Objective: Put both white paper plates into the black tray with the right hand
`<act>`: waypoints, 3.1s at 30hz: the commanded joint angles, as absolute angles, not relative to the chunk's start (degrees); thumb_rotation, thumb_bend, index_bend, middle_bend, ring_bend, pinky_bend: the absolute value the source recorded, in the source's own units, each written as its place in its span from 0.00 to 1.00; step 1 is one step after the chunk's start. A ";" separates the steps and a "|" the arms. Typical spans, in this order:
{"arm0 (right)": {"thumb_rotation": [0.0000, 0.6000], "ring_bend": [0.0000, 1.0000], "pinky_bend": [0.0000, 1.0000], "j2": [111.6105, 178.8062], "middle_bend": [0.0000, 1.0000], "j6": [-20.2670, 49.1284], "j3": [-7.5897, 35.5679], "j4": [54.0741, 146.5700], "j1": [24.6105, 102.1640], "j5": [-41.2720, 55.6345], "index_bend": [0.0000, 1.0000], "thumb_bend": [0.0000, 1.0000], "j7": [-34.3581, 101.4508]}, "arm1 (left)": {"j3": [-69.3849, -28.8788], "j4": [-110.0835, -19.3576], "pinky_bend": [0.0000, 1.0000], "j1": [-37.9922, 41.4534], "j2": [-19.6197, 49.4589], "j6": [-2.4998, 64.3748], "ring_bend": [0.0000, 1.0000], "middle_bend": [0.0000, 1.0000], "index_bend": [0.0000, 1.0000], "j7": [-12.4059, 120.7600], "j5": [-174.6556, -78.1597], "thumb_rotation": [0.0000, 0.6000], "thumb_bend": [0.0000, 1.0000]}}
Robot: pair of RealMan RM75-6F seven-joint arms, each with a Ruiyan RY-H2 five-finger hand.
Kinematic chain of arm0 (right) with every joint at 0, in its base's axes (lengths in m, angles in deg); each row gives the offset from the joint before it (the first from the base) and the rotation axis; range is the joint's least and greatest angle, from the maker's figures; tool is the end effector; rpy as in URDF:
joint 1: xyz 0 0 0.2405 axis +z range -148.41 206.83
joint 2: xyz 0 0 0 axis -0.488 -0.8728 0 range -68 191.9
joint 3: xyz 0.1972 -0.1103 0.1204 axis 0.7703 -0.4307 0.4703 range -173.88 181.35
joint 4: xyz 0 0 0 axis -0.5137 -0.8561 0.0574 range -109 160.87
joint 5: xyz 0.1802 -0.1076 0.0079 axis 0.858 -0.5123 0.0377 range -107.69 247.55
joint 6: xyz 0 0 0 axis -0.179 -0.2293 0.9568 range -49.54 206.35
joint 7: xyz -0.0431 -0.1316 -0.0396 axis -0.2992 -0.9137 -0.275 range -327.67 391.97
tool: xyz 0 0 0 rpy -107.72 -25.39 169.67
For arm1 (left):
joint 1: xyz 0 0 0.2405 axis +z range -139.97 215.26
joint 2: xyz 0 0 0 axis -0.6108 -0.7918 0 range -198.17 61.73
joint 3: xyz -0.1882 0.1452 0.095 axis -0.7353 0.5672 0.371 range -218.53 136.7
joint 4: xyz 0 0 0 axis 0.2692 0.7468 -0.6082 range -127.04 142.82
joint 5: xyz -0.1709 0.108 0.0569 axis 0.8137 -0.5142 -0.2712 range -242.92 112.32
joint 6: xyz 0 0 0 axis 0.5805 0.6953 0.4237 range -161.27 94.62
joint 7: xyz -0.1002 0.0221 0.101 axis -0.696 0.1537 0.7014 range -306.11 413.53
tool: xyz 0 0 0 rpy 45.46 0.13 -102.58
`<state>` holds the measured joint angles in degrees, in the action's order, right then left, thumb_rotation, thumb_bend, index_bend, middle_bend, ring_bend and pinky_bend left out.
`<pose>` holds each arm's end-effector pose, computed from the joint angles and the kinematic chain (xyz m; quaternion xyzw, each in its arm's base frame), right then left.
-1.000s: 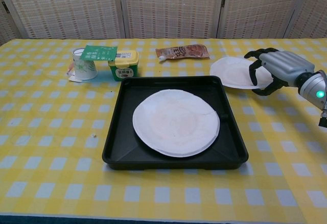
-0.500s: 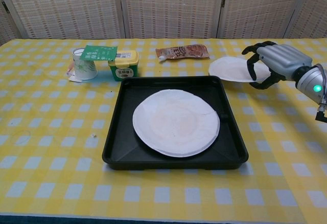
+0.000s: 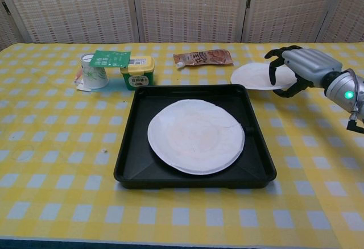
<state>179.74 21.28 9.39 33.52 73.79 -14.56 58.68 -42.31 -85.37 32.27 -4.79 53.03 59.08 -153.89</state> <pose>-0.2515 -0.4198 -0.0256 0.6945 -0.3247 0.3884 0.5113 -0.3019 0.1781 0.1583 -0.6265 -0.3478 -0.3728 0.5896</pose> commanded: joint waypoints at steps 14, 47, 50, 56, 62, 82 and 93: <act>1.00 0.12 0.00 180.37 0.18 22.59 10.39 32.80 75.64 -13.55 0.57 0.42 57.25 | -42.40 -85.35 0.00 32.30 -4.59 53.06 0.00 0.00 0.00 59.44 -153.75 1.00 0.46; 1.00 0.17 0.00 174.38 0.23 -14.94 7.70 44.38 68.90 -18.78 0.64 0.45 57.20 | -41.57 -86.24 0.00 33.44 -5.58 55.48 0.00 0.00 0.00 58.29 -156.55 1.00 0.46; 1.00 0.17 0.00 174.02 0.23 -17.22 5.85 48.18 67.48 -20.84 0.64 0.45 56.94 | -41.64 -86.24 0.00 33.37 -5.52 55.35 0.00 0.00 0.00 58.35 -156.46 1.00 0.46; 1.00 0.16 0.00 173.99 0.23 -18.98 2.11 52.93 66.02 -25.19 0.64 0.45 53.35 | -41.61 -86.11 0.00 33.19 -5.47 54.93 0.00 0.00 0.00 58.40 -156.48 1.00 0.46; 1.00 0.15 0.00 176.11 0.23 -17.59 0.37 53.97 66.31 -27.71 0.64 0.45 52.50 | -41.75 -86.14 0.00 33.13 -5.35 54.68 0.00 0.00 0.00 58.64 -156.06 1.00 0.46; 1.00 0.15 0.00 186.76 0.23 -11.70 1.06 43.81 70.60 -28.77 0.64 0.45 56.67 | -42.17 -86.40 0.00 33.92 -6.79 55.57 0.00 0.00 0.00 56.58 -155.02 1.00 0.46; 1.00 0.15 0.00 187.31 0.23 -11.97 0.30 41.21 69.92 -29.02 0.64 0.45 57.06 | -42.08 -86.45 0.00 33.92 -6.75 55.33 0.00 0.00 0.00 56.76 -155.10 1.00 0.46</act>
<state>187.30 -11.96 0.30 41.22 69.91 -29.02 57.07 -42.09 -86.44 33.92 -6.76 55.33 56.74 -155.09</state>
